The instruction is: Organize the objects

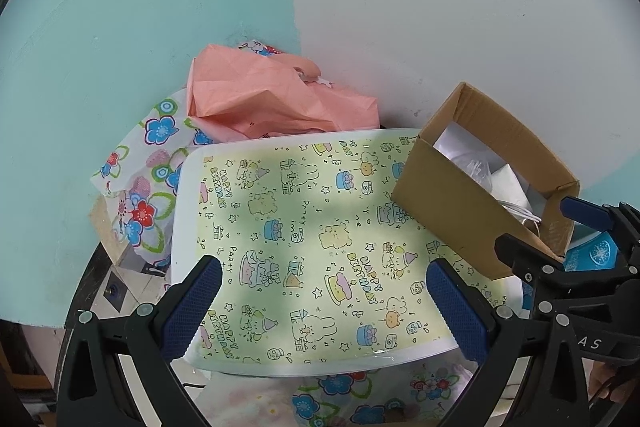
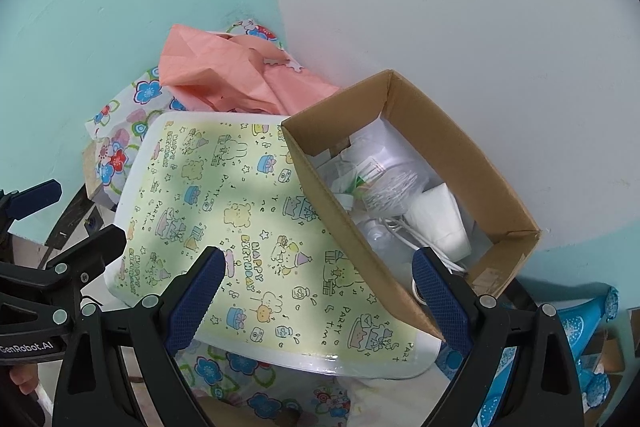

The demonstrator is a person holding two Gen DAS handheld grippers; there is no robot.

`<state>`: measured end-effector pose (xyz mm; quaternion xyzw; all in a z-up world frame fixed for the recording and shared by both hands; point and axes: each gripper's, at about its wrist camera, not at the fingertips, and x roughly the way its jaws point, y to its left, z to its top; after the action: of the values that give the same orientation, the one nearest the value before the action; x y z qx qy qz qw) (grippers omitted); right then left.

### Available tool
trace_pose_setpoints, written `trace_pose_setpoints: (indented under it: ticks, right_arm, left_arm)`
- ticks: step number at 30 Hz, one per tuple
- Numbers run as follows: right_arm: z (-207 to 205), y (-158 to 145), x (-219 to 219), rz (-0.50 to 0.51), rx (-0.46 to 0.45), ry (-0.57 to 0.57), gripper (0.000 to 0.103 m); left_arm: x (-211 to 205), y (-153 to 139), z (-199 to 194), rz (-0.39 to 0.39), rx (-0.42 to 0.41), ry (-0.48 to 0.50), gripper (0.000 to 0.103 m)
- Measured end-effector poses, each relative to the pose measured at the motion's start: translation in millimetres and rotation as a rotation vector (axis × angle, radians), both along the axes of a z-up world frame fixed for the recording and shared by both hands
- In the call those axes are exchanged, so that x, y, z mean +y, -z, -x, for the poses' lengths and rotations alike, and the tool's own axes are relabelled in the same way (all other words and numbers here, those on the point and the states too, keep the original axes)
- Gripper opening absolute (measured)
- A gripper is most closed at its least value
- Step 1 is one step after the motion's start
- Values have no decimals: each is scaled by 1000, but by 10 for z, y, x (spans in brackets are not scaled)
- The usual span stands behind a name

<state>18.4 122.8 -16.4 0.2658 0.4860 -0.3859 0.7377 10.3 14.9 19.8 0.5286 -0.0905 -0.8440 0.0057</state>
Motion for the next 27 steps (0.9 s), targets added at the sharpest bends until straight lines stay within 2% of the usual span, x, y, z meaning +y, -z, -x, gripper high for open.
trace_pose_setpoints:
  ticks: [13, 27]
  right_arm:
    - [-64, 7, 14, 2, 14, -16, 96]
    - [-96, 35, 16, -3, 21, -22, 96]
  left_arm:
    - [-88, 11, 0, -5, -18, -36, 103]
    - [-108, 1, -8, -44, -15, 2, 103]
